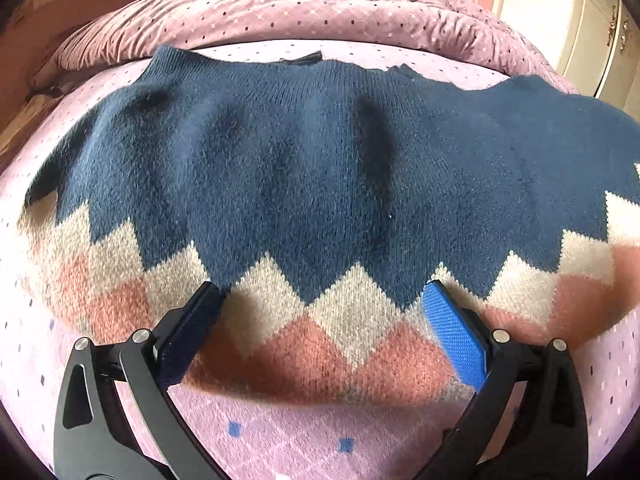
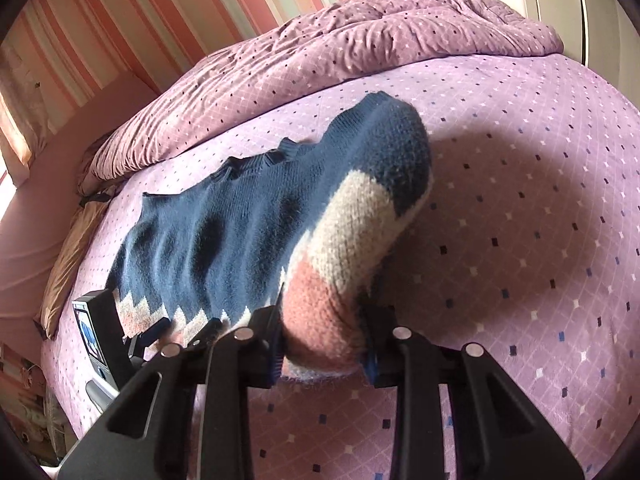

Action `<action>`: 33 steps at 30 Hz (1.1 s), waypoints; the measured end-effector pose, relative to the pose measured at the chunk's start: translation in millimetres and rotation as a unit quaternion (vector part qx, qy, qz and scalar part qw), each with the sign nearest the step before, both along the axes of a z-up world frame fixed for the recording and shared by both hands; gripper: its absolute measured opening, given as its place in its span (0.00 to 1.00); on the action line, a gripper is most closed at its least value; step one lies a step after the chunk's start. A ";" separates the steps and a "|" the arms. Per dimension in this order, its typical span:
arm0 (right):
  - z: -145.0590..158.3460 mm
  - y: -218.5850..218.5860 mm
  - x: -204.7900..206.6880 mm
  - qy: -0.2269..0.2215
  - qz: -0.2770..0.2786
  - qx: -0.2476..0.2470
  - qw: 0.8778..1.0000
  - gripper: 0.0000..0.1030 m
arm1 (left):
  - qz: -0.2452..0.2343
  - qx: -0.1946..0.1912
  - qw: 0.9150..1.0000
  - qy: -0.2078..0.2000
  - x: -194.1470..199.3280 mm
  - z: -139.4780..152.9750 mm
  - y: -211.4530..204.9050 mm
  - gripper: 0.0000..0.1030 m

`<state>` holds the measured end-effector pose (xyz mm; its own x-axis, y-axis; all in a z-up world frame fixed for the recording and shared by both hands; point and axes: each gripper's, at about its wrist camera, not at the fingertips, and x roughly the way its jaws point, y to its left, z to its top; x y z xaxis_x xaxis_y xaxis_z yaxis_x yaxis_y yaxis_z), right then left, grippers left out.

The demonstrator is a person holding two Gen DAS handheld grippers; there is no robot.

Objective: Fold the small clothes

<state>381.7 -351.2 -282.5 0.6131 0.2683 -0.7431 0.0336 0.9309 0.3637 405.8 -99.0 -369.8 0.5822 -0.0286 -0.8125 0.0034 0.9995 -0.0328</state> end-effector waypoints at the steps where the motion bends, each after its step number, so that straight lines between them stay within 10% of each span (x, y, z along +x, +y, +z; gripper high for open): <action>1: -1.1 0.9 -0.3 0.001 0.000 0.002 1.000 0.30 | -0.006 0.005 1.000 0.002 -0.6 -1.5 -2.1 0.97; 21: 60.4 54.3 -1.6 -0.037 0.019 -0.042 0.998 0.28 | -0.039 -0.036 0.999 -0.005 -15.0 27.6 34.6 0.97; 33: 90.9 156.5 12.0 -0.060 0.064 -0.087 0.992 0.27 | 0.009 -0.074 0.996 -0.043 -31.8 67.1 138.0 0.97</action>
